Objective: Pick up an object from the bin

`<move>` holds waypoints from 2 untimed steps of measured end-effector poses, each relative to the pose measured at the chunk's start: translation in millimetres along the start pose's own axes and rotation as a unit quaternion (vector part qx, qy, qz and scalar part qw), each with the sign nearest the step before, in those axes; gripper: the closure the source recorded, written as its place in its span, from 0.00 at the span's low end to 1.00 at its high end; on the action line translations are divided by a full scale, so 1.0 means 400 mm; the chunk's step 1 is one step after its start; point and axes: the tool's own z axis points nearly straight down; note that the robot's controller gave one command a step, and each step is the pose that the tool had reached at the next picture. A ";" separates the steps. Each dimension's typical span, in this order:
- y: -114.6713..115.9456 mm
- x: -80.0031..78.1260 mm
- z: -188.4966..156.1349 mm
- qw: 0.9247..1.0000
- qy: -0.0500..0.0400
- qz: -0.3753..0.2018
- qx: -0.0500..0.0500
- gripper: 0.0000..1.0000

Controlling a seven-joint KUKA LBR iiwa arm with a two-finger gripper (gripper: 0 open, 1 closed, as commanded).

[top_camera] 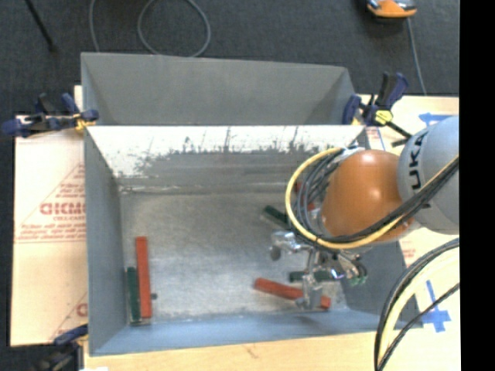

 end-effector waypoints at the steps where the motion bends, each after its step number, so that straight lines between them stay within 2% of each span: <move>1: -0.147 0.013 0.004 0.999 0.000 -0.051 0.001 0.00; 2: -0.177 -0.021 0.079 0.997 -0.002 -0.079 0.001 0.00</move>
Offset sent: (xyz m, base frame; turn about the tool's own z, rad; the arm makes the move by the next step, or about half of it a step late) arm 0.0109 -0.0535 -0.0017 -0.1084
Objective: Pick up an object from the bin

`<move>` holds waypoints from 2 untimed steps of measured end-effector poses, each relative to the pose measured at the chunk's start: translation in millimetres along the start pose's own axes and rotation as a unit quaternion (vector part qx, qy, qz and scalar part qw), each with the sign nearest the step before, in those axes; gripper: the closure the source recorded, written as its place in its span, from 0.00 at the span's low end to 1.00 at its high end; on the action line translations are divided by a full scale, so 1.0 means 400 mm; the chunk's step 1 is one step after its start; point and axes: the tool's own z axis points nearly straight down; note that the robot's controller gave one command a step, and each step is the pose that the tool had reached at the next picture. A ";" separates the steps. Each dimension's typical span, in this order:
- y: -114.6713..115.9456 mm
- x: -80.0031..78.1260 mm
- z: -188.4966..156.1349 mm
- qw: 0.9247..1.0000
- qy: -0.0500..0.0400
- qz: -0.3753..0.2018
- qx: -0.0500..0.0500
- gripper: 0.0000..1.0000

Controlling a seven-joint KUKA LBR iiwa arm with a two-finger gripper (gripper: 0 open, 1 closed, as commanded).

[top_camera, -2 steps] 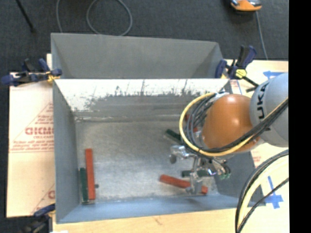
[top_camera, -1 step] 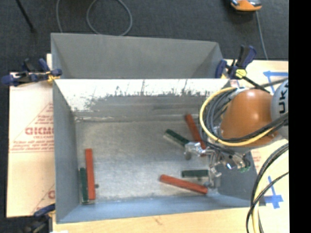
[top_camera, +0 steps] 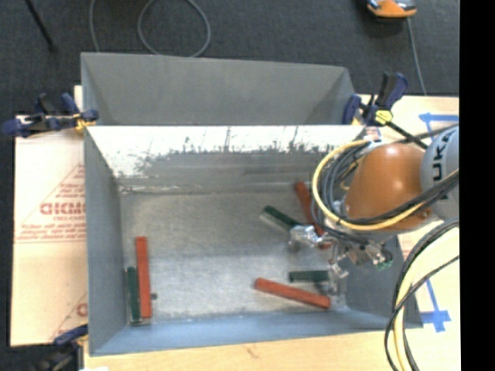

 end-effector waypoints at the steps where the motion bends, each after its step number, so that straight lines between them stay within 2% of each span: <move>1: -0.004 -0.004 -0.003 1.000 -0.001 0.003 0.000 0.00; 2: -0.004 -0.005 -0.004 1.000 -0.001 0.004 0.000 1.00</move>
Offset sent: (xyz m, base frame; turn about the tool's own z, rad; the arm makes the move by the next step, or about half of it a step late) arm 0.0000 0.0000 0.0000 0.0000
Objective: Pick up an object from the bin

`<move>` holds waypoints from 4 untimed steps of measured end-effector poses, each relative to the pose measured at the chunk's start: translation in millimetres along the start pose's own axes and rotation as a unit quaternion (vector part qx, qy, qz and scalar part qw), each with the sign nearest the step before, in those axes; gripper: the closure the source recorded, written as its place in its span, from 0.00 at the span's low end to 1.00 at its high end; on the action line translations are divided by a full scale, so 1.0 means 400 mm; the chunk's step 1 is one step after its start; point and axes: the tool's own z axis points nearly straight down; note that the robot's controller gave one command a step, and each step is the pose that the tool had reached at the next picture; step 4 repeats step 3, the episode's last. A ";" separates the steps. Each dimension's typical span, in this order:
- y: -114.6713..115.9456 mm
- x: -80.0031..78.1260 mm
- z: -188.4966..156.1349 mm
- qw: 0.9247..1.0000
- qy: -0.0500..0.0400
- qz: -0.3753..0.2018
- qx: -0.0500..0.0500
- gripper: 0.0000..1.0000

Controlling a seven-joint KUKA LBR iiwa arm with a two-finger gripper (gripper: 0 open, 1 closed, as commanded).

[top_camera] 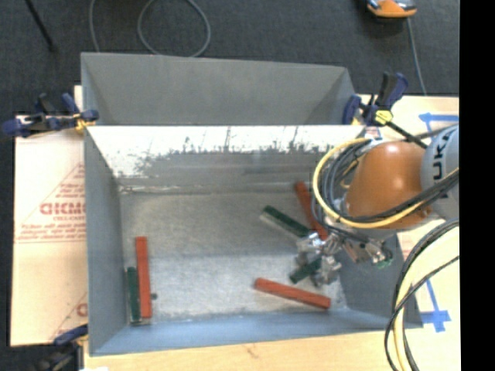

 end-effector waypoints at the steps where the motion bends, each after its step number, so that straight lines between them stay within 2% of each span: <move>1: -0.006 -0.006 -0.140 1.000 0.002 0.003 0.000 1.00; 2: -0.009 -0.009 -0.145 1.000 0.003 0.007 -0.001 1.00; 3: -0.013 -0.012 -0.193 1.000 0.003 0.011 0.000 1.00; 4: -0.013 -0.012 -0.193 1.000 0.003 0.011 0.000 1.00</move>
Offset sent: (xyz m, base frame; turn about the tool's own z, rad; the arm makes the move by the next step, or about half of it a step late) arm 0.0000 -0.0002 0.0525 0.0000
